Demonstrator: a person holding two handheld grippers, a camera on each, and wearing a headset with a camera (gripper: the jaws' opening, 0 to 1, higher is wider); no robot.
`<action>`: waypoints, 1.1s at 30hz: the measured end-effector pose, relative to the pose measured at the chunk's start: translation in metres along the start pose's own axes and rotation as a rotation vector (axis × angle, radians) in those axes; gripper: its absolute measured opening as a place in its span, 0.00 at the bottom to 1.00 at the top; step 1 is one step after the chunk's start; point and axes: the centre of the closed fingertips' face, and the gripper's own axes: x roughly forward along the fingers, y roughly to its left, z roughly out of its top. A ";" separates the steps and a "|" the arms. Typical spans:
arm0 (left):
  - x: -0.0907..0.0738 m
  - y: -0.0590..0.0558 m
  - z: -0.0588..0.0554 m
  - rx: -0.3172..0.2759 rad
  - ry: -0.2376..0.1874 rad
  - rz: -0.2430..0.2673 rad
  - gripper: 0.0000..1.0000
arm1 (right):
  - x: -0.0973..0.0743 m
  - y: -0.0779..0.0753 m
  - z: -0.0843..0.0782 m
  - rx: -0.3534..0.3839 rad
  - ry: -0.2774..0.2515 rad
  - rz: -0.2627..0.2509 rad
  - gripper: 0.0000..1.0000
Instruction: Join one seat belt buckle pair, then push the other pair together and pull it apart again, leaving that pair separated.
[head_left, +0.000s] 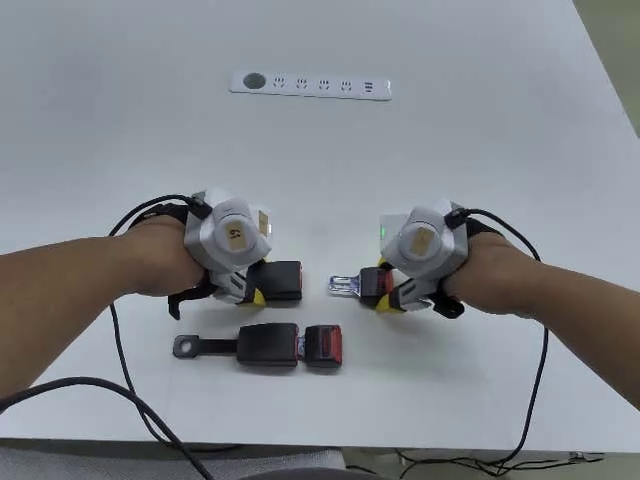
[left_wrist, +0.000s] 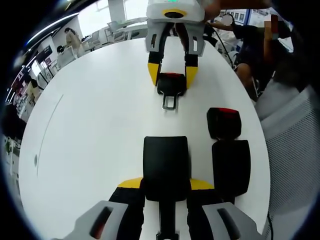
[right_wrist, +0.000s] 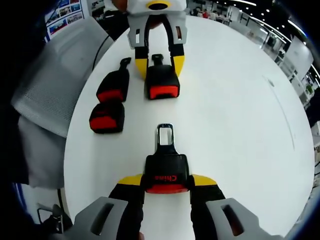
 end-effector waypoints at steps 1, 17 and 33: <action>0.000 0.000 0.000 -0.003 0.001 0.001 0.32 | -0.002 0.000 -0.005 0.001 0.004 0.001 0.32; -0.008 -0.002 0.001 -0.049 -0.015 0.046 0.34 | -0.016 -0.001 -0.013 0.117 -0.004 -0.043 0.47; -0.093 -0.026 -0.031 -0.264 -0.167 0.291 0.56 | -0.052 0.039 0.006 0.215 -0.157 -0.166 0.58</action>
